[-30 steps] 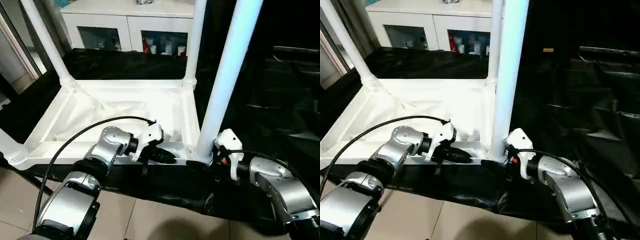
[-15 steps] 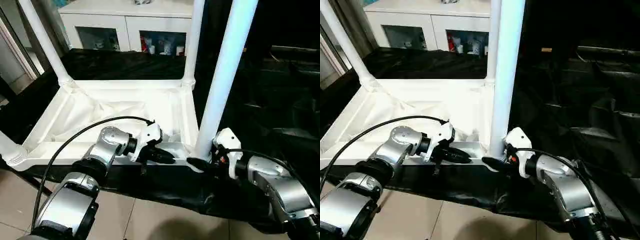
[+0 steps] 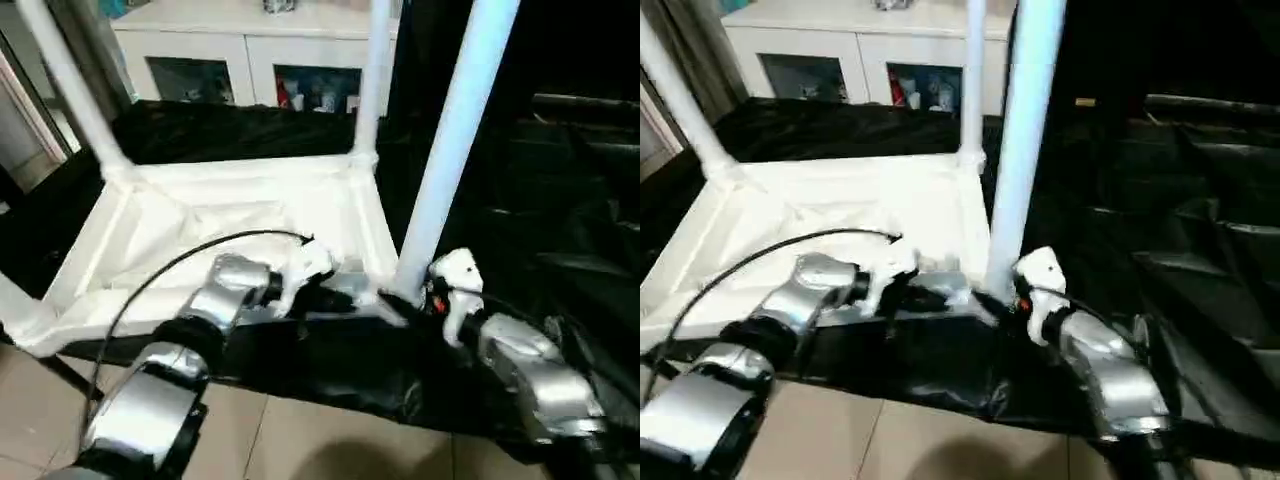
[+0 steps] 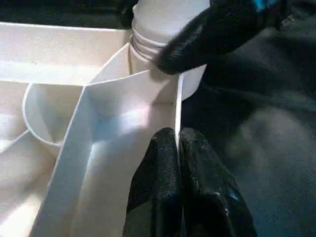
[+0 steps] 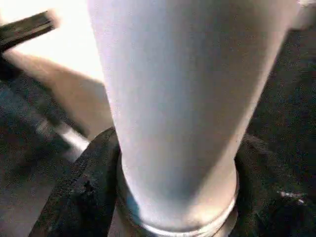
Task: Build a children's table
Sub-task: Rotate leg to tighten
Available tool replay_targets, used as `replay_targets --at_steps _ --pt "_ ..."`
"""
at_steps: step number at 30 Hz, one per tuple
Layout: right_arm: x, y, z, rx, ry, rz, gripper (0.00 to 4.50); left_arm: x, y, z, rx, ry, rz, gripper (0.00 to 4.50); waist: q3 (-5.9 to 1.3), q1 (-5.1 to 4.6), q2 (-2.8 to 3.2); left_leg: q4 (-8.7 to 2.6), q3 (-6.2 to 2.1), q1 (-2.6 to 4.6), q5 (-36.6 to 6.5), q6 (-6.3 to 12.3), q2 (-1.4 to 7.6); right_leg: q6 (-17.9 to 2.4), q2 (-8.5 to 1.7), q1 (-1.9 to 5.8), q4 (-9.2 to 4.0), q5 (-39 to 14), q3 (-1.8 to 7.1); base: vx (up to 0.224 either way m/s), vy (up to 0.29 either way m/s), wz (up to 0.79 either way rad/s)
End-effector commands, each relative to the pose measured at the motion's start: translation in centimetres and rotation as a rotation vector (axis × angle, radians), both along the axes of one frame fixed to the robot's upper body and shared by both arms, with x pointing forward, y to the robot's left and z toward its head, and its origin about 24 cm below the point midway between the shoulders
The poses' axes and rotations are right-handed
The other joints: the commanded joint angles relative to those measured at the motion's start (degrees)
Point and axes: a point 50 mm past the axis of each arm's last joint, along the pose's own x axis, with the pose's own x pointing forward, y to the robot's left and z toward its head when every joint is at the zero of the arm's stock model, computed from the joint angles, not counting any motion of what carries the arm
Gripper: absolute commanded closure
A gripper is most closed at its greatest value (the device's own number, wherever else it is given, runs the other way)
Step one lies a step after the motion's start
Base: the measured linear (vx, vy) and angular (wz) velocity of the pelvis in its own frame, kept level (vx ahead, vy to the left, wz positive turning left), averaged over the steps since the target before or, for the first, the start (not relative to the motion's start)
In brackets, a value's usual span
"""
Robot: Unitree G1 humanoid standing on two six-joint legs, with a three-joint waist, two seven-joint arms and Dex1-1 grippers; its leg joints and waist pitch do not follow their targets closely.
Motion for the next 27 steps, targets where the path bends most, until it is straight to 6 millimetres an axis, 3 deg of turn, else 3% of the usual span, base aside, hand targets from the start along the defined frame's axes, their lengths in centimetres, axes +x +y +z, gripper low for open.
replay_targets --at_steps 1,4,6,7,13,14,15,18,19,23,27 --pt "-0.4 1.0 -2.2 -0.007 0.094 -0.092 1.80 0.7 -0.5 -0.4 0.019 -0.032 0.162 4.50 -2.60 -0.33 -1.01 -4.02 -0.85 0.12 -15.41 1.59 1.63 -10.40 -2.94 2.16 -4.62 -22.61 1.88 0.000 0.000 0.00" --pt "0.2 2.1 -2.7 -0.008 0.084 -0.185 1.80 1.2 -1.7 -0.2 0.012 -0.047 0.248 4.50 -2.43 -0.70 -0.70 -4.09 -0.78 0.17 -16.44 1.57 1.60 -10.35 -2.90 1.79 -4.86 -23.02 1.94 0.000 0.000 0.00" --pt "0.9 3.3 -2.9 -0.001 0.081 -0.246 1.80 1.5 -2.9 0.0 -0.006 -0.055 0.319 4.50 -2.59 -0.58 -0.83 -4.03 -0.84 0.25 -16.50 1.73 1.52 -9.75 -3.03 2.02 -4.96 -24.04 1.92 0.000 0.000 0.00" --pt "1.2 3.9 -2.8 -0.006 0.065 -0.236 1.80 1.5 -3.3 0.1 -0.009 -0.063 0.327 4.50 -2.45 -0.90 -0.70 -4.11 -0.88 0.10 -16.82 1.68 1.46 -9.81 -2.90 1.90 -5.01 -24.22 1.86 0.000 0.000 0.00" --pt "1.9 5.3 -1.6 0.023 -0.020 -0.143 1.80 1.3 -3.6 0.2 -0.017 -0.077 0.295 4.50 -2.65 -0.72 -0.95 -4.05 -0.86 -0.20 -15.69 3.44 1.47 -9.24 -2.95 2.28 -5.01 -23.12 1.85 0.000 0.000 0.00" --pt "2.0 5.2 -1.3 0.034 -0.039 -0.136 1.80 1.3 -3.4 0.2 -0.015 -0.080 0.287 4.50 -2.65 -0.67 -1.02 -4.06 -0.85 -0.25 -15.28 3.68 1.53 -9.54 -3.00 2.31 -4.89 -22.54 1.86 0.000 0.000 0.00" --pt "2.0 5.2 -1.3 0.035 -0.039 -0.136 1.24 1.3 -3.4 0.2 -0.014 -0.080 0.287 4.50 -2.66 -0.65 -0.91 -4.08 -0.88 -0.24 -15.16 3.78 1.57 -9.69 -3.01 2.31 -4.86 -22.27 1.86 0.000 0.000 0.00" --pt "2.0 4.4 -0.1 0.037 -0.093 -0.032 1.04 1.2 -2.7 0.2 -0.012 -0.080 0.233 4.50 -2.83 -0.75 -1.16 -3.92 -0.81 -0.47 -14.52 4.47 1.60 -10.54 -2.98 2.56 -4.50 -19.70 1.90 0.000 0.000 0.00" --pt "1.9 4.0 0.3 0.027 -0.105 0.022 0.74 1.1 -2.3 0.1 -0.010 -0.076 0.212 4.50 -2.96 -0.70 -1.02 -3.83 -0.89 -0.64 -13.18 5.28 1.75 -10.89 -2.92 2.82 -4.17 -16.94 1.86 0.000 0.000 0.00" --pt "1.1 2.2 1.1 -0.035 -0.102 0.173 0.74 0.8 -1.2 0.1 -0.015 -0.061 0.144 4.50 -3.15 -0.73 -1.22 -3.27 -0.71 -1.09 -9.47 7.45 1.59 -12.52 -2.97 3.10 -3.57 -11.31 1.87 0.000 0.000 0.00" --pt "-0.2 0.5 1.4 -0.071 -0.064 0.318 0.74 0.3 -0.2 0.0 -0.036 -0.030 0.059 4.50 -3.00 -0.63 -1.34 -3.21 -0.57 -0.96 -10.06 8.04 1.71 -13.10 -2.92 2.97 -3.74 -13.35 1.81 0.000 0.000 0.00"
